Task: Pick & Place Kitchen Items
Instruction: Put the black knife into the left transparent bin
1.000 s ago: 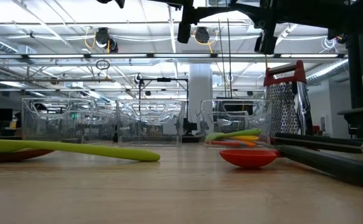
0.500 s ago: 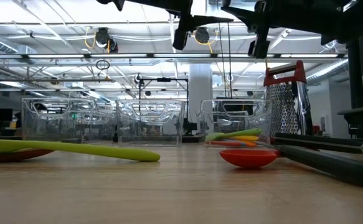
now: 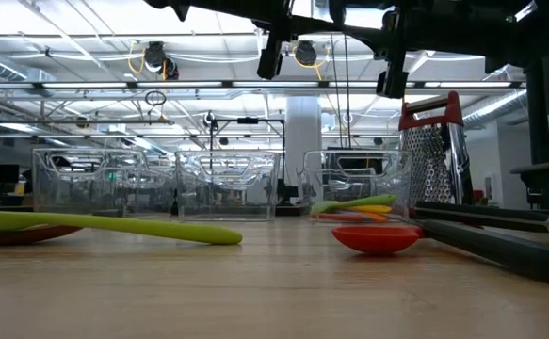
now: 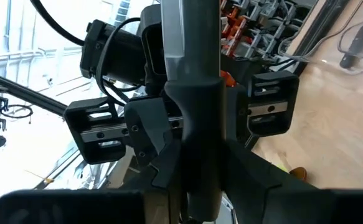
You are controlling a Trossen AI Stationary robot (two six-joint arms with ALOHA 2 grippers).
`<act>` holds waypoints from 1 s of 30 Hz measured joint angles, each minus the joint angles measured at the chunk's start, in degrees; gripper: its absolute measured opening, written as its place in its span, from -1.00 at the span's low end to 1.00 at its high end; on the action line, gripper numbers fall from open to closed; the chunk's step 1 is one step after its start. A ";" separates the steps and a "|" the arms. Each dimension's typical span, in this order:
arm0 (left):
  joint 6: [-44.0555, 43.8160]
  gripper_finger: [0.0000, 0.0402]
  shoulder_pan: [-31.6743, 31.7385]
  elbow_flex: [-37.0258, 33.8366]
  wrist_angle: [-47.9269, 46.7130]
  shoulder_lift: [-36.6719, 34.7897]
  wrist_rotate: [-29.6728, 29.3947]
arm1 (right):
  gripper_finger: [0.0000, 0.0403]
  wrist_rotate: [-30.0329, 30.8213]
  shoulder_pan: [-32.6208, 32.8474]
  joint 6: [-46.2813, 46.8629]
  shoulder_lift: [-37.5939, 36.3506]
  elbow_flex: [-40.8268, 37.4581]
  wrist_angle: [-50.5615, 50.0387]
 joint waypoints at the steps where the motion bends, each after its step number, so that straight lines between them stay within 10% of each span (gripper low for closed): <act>1: 0.14 -0.57 0.00 0.00 -0.06 0.00 0.01 | -0.57 -0.15 0.00 0.00 0.00 0.00 -0.13; 30: 2.64 -0.57 0.45 -0.21 -16.64 -4.08 1.35 | 0.05 -1.36 0.15 1.40 -0.20 0.33 -3.99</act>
